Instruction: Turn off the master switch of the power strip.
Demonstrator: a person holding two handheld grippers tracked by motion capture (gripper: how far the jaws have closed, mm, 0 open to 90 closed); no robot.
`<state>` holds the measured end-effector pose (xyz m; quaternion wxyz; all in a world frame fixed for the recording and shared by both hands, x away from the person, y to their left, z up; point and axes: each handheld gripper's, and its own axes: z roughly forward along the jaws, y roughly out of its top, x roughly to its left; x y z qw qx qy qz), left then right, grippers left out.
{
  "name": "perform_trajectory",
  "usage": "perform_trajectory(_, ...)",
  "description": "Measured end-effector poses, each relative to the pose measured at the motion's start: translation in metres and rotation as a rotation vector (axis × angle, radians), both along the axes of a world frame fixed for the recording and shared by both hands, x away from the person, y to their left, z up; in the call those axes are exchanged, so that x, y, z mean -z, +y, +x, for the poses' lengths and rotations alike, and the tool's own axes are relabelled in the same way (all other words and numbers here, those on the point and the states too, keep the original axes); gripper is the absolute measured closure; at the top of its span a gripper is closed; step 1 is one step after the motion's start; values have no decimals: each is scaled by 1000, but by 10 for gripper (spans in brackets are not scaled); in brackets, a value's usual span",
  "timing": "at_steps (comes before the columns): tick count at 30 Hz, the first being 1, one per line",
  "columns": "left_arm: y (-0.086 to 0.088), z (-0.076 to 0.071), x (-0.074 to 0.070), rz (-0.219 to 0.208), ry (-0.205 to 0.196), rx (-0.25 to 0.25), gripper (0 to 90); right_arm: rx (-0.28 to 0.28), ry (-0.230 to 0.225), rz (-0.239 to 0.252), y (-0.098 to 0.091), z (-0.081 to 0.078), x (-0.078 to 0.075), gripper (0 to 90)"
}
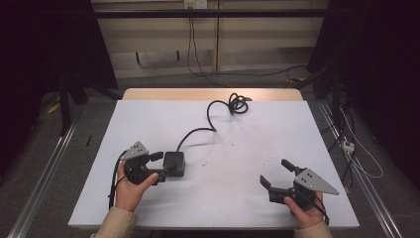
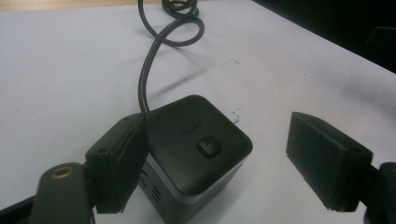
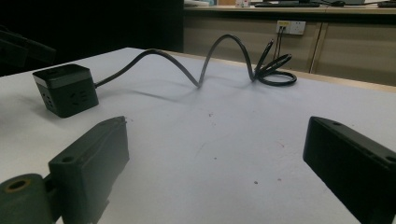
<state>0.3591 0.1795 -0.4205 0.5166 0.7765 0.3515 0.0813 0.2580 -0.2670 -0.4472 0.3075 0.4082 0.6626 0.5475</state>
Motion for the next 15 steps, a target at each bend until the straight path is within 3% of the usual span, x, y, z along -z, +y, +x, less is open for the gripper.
perform_trajectory(15, 9, -3, 0, -10, 1, 15, 132, 0, 0, 1, 0, 0, 0, 61)
